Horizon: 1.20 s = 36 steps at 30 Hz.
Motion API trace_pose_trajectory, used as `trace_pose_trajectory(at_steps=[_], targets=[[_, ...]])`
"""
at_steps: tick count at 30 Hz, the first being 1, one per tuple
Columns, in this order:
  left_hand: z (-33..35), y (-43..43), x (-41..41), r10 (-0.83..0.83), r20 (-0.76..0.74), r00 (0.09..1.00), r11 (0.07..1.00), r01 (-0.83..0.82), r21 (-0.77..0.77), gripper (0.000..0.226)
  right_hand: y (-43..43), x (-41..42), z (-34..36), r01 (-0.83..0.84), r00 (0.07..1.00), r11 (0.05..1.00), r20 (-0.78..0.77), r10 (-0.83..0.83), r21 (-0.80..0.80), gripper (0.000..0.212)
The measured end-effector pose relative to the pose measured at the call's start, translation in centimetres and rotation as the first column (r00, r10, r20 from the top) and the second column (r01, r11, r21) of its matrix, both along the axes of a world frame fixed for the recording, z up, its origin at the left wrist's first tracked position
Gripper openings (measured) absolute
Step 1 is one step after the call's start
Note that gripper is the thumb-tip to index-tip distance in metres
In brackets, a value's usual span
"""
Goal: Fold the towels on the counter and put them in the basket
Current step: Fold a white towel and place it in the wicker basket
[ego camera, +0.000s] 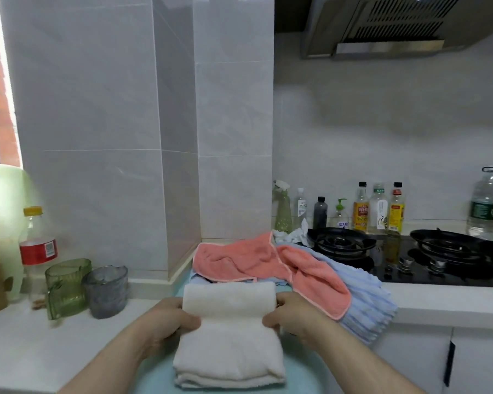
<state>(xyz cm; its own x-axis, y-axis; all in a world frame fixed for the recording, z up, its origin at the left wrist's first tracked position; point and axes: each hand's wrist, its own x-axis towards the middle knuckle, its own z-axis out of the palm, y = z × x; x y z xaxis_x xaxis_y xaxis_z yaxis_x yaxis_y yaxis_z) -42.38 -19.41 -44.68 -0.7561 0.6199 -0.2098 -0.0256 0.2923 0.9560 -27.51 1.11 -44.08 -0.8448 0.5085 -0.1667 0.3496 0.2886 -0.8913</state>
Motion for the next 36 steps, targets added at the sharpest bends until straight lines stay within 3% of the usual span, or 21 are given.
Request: trace_pose_trajectory(at_steps=[3, 5, 7, 9, 11, 13, 16, 22, 28, 32, 34, 36], targets=[[0.1, 0.1, -1.2, -0.007, -0.166, 0.986, 0.984, -0.022, -0.176, 0.021, 0.2, -0.9, 0.0, -0.016, 0.998, 0.992, 0.066, 0.008, 0.125, 0.021], [0.1, 0.5, -1.4, 0.019, -0.172, 0.985, 0.974, -0.057, -0.22, 0.022, 0.0, -1.6, 0.4, -0.013, 0.983, 0.985, 0.181, -0.019, 0.173, 0.026], [0.3, 0.9, -1.2, 0.06, -0.093, 0.994, 0.973, -0.079, -0.217, 0.019, -0.2, -2.1, 0.9, -0.018, 0.969, 0.992, 0.246, -0.013, 0.124, 0.016], [0.6, 1.5, -1.2, 0.105, 0.018, 0.994, 0.979, -0.1, -0.179, 0.018, -0.4, -2.2, 1.3, 0.053, 0.978, 0.994, 0.207, -0.033, -0.091, 0.008], [1.0, 1.8, -1.2, 0.135, 0.116, 0.984, 0.982, -0.117, -0.147, 0.018, -0.9, -1.7, 1.9, 0.106, 0.987, 0.945, 0.145, -0.063, -0.309, 0.017], [1.1, 1.8, -0.9, 0.138, 0.18, 0.974, 0.987, -0.12, -0.106, 0.019, -1.1, -1.4, 2.1, 0.126, 0.989, 0.9, 0.126, -0.081, -0.418, 0.02], [0.9, 1.7, 0.0, 0.131, 0.211, 0.969, 0.991, -0.126, -0.036, 0.031, -1.2, -1.5, 1.7, 0.153, 0.987, 0.864, 0.117, -0.11, -0.479, 0.018], [0.6, 1.0, 1.2, 0.094, 0.217, 0.972, 0.991, -0.113, 0.074, 0.037, -1.8, -1.8, 0.3, 0.15, 0.973, 0.863, -0.085, -0.216, -0.483, 0.05], [-0.5, 0.5, 1.4, 0.101, 0.182, 0.978, 0.981, -0.128, 0.144, 0.04, -1.6, -0.2, -1.2, 0.021, 0.957, 0.878, -0.243, -0.156, -0.478, 0.047], [-0.9, 0.4, 1.3, 0.088, 0.266, 0.96, 0.949, -0.163, 0.271, 0.029, -1.4, 0.3, -1.5, -0.05, 0.942, 0.786, -0.29, -0.167, -0.616, 0.024], [-0.8, 0.9, 1.8, 0.113, 0.289, 0.951, 0.937, -0.199, 0.286, 0.03, -1.4, 0.3, -1.4, -0.046, 0.939, 0.72, -0.275, -0.205, -0.693, 0.03], [-0.9, 1.1, 2.3, 0.141, 0.236, 0.962, 0.948, -0.2, 0.248, 0.034, -1.6, 0.1, -1.5, -0.026, 0.944, 0.712, -0.252, -0.214, -0.701, 0.03]])
